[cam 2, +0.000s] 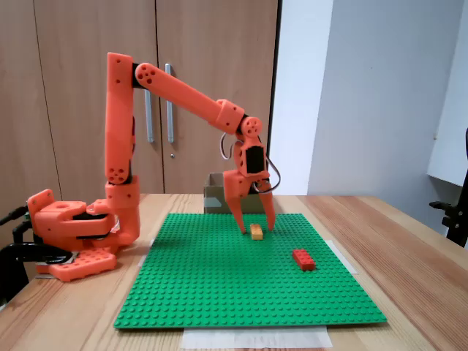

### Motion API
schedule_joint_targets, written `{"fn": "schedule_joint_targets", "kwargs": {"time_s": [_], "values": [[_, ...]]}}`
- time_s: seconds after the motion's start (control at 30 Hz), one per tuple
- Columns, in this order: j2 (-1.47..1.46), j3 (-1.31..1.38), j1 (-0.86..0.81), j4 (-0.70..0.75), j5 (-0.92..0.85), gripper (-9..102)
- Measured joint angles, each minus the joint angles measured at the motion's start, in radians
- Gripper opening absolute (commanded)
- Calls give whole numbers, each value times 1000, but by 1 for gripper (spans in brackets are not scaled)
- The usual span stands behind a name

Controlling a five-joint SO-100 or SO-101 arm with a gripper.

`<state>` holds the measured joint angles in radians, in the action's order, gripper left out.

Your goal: Pick the yellow lego block and put it in the box.

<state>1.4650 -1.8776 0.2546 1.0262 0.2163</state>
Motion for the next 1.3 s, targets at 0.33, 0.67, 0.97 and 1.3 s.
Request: {"fn": "schedule_joint_targets", "kwargs": {"time_s": [0.33, 0.67, 0.97, 1.3], "values": [[0, 2, 3, 21, 37, 23], [0, 2, 3, 6, 37, 5], [0, 2, -6, -21, 23, -1], [84, 0, -8, -18, 2, -1]]}}
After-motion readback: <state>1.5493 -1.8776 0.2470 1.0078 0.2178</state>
